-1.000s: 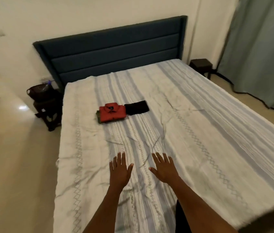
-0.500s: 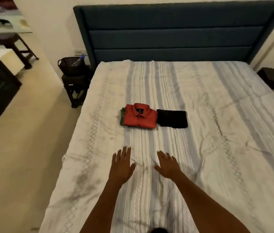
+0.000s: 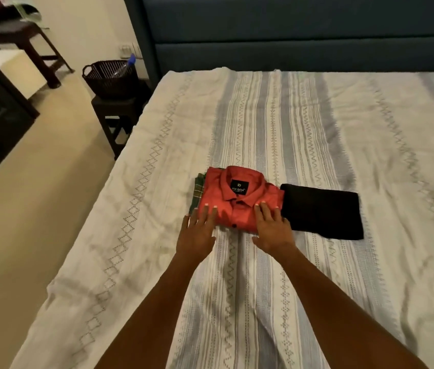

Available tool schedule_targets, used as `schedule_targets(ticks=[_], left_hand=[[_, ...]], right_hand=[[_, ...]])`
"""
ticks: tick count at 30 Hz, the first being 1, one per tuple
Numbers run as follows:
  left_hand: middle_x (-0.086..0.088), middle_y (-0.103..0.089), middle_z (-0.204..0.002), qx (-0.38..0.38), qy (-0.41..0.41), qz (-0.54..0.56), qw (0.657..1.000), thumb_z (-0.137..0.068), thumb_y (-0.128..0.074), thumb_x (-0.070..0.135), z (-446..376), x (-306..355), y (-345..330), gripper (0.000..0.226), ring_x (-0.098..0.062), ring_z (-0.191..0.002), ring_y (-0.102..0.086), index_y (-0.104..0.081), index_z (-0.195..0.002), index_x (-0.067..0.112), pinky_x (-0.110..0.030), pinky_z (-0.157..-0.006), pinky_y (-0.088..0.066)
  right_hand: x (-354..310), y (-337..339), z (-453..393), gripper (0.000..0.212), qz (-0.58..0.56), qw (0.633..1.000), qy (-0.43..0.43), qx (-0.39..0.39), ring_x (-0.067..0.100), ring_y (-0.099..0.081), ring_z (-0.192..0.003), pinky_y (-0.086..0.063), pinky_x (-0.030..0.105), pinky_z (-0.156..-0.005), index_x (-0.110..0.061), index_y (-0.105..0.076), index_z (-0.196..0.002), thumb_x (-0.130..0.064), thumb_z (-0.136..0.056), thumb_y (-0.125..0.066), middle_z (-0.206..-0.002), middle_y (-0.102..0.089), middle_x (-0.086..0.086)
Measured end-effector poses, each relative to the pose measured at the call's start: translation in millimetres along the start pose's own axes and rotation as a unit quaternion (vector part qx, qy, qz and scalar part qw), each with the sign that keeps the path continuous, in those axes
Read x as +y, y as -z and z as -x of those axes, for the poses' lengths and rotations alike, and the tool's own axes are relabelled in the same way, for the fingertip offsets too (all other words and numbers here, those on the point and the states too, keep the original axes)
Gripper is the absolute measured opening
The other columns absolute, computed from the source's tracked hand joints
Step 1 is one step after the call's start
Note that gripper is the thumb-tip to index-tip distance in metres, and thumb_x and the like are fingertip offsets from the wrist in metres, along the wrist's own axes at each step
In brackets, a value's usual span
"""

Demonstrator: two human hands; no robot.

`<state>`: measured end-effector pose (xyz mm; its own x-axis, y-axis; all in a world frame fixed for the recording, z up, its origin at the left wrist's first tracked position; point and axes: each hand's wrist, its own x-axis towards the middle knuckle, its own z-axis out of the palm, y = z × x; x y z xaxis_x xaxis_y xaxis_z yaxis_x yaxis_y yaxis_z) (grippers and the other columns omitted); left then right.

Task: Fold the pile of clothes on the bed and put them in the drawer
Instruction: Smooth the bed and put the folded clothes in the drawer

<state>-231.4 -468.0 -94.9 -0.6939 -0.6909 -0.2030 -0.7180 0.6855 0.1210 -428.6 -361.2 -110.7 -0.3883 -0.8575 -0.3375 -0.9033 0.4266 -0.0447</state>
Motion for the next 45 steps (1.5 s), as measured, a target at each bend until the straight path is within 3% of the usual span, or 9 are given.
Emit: schedule_targets(ticks=[7,12,18,21,26,29,32,39,45], left_hand=[[-0.002,-0.016,-0.166,0.014,-0.045,-0.015,0.999,-0.093,-0.061,0.031,-74,-13,-25,0.079,-0.036,-0.149,-0.019,-0.016,-0.158,0.026,-0.051,-0.118,-0.026],[-0.007,-0.07,-0.117,0.129,-0.068,-0.005,0.989,-0.09,-0.062,0.021,-94,-19,1,0.044,-0.035,-0.095,-0.068,-0.055,-0.133,0.026,-0.043,-0.074,-0.057],[-0.007,-0.066,-0.114,0.272,-0.099,0.186,0.939,-0.084,-0.058,-0.001,-129,-13,58,0.048,-0.029,-0.097,-0.064,-0.061,-0.13,0.016,-0.044,-0.083,-0.055],[-0.014,-0.06,-0.134,0.341,-0.097,0.184,0.917,-0.081,-0.061,-0.008,-141,-21,52,0.056,-0.037,-0.126,-0.052,-0.058,-0.136,0.007,-0.048,-0.106,-0.046],[-0.012,-0.032,-0.159,0.129,-0.168,0.166,0.963,-0.092,-0.043,0.033,-129,-59,-44,0.065,-0.043,-0.146,-0.025,-0.032,-0.154,0.017,-0.067,-0.114,-0.026],[0.01,0.007,-0.165,-0.023,-0.101,0.106,0.989,-0.076,-0.04,0.067,-116,-64,-70,0.1,-0.025,-0.153,0.005,0.004,-0.158,0.03,-0.058,-0.119,-0.004],[0.009,0.007,-0.167,0.002,-0.089,0.051,0.995,-0.072,-0.046,0.075,-119,-59,-71,0.111,-0.024,-0.153,0.006,0.006,-0.159,0.028,-0.057,-0.118,-0.008],[-0.01,-0.041,-0.155,0.087,-0.031,-0.038,0.995,-0.089,-0.064,0.029,-114,-28,-74,0.073,-0.041,-0.138,-0.041,-0.033,-0.154,0.013,-0.061,-0.113,-0.029],[-0.013,-0.072,-0.113,0.067,-0.051,-0.038,0.996,-0.079,-0.07,0.045,-54,-8,-43,0.061,-0.042,-0.096,-0.067,-0.064,-0.129,0.009,-0.055,-0.086,-0.056]], right_hand=[[8,-9,-30,0.076,-0.024,0.999,0.013,0.04,0.041,-0.033,-0.143,-0.046,0.051,-0.103,-0.021,-0.015,-0.16,-0.05,-0.098,-0.05,-0.166,-0.018,0.008],[15,27,-36,0.049,-0.058,0.993,0.01,0.102,0.036,-0.064,-0.109,-0.051,0.039,-0.084,-0.029,-0.041,-0.147,-0.039,-0.1,-0.048,-0.135,-0.06,0.004],[12,76,-82,0.045,-0.152,0.953,0.005,0.262,0.035,-0.068,-0.096,-0.057,0.045,-0.078,-0.024,-0.05,-0.141,-0.023,-0.097,-0.056,-0.126,-0.063,0.008],[14,75,-97,0.052,-0.145,0.93,0.047,0.335,0.04,-0.058,-0.124,-0.058,0.052,-0.083,-0.019,-0.051,-0.145,-0.017,-0.093,-0.062,-0.142,-0.058,0.008],[14,-7,-83,0.069,-0.116,0.988,0.071,0.073,0.032,-0.003,-0.155,-0.017,0.062,-0.12,-0.025,-0.007,-0.161,-0.049,-0.102,-0.034,-0.169,-0.006,-0.001],[15,-41,-82,0.108,-0.126,0.989,0.073,-0.007,0.025,0.018,-0.153,-0.005,0.057,-0.121,-0.027,0.013,-0.159,-0.078,-0.085,-0.048,-0.166,0.018,-0.009],[11,-41,-89,0.116,-0.081,0.994,0.07,0.025,0.03,0.008,-0.154,-0.019,0.053,-0.12,-0.023,0.009,-0.16,-0.075,-0.081,-0.059,-0.168,0.009,-0.003],[-7,-39,-95,0.065,-0.016,0.995,0.043,0.094,0.045,-0.041,-0.135,-0.045,0.054,-0.104,-0.009,-0.032,-0.152,-0.025,-0.094,-0.056,-0.155,-0.04,0.012],[5,-16,-31,0.068,-0.032,0.982,0.103,0.155,0.03,-0.072,-0.098,-0.041,0.065,-0.106,-0.021,-0.074,-0.115,-0.047,-0.054,-0.089,-0.103,-0.076,-0.002]])
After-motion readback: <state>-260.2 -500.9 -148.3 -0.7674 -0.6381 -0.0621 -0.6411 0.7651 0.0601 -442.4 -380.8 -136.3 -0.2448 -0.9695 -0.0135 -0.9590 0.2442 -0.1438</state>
